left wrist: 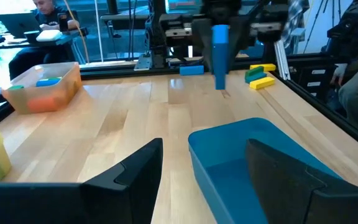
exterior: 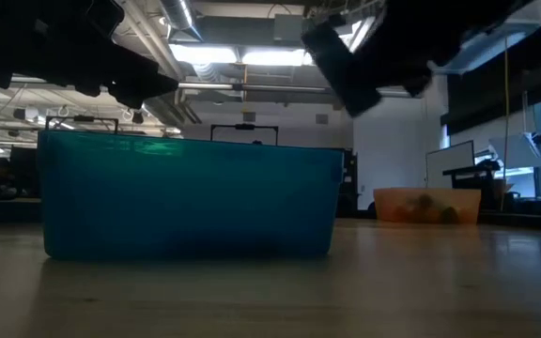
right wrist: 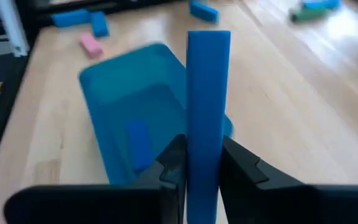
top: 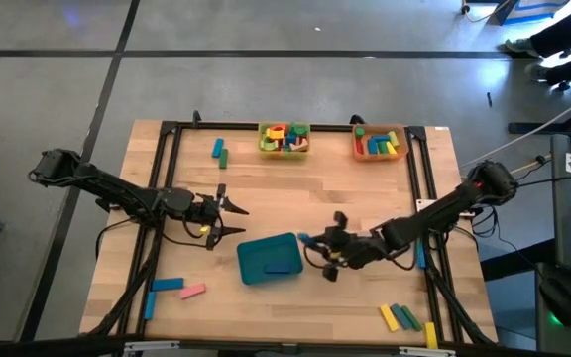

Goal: Sort blocks by size
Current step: Put the blue rectangular block into the blue bin, then put the rectangular block into the blue bin

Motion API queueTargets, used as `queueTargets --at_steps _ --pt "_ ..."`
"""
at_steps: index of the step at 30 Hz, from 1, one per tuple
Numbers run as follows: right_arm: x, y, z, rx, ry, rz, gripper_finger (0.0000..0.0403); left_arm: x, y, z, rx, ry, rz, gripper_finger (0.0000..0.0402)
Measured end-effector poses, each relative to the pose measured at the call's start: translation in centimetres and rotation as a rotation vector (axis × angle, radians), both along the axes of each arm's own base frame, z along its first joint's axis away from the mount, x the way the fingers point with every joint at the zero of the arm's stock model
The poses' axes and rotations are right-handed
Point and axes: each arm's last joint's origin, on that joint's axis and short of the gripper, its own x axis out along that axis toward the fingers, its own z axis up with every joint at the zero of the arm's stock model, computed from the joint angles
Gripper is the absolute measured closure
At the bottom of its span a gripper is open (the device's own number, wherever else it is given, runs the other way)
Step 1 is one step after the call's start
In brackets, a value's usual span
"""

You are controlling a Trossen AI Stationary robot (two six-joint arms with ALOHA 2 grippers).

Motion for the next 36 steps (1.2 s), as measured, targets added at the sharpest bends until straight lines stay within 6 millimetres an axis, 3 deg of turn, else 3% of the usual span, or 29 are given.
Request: queueTargets --at_steps 10,16,21,27,33,36 --pt "5.2 -0.5 -2.6 -0.057 -0.128 0.204 0.0334 0.0 0.0 0.0 -0.002 -0.002 0.0 0.019" --pt "7.9 -1.3 -4.7 -0.075 -0.062 0.354 0.0334 0.1 0.0 0.4 -0.002 -0.008 0.002 0.019" --pt "9.7 -2.6 -5.3 -0.064 -0.02 0.361 0.0334 0.7 -0.1 1.0 0.013 0.07 0.006 0.019" --pt "9.8 -3.5 -5.7 -0.03 0.042 0.34 0.0315 1.2 -0.1 2.4 0.027 0.239 0.03 0.019" --pt "9.7 -3.6 -5.8 -0.025 0.067 0.344 0.0238 1.3 -0.1 3.6 0.027 0.365 0.066 0.019" --pt "9.1 -3.6 -4.5 -0.007 0.076 0.367 0.0204 1.1 0.0 4.4 0.005 0.453 0.091 0.019"
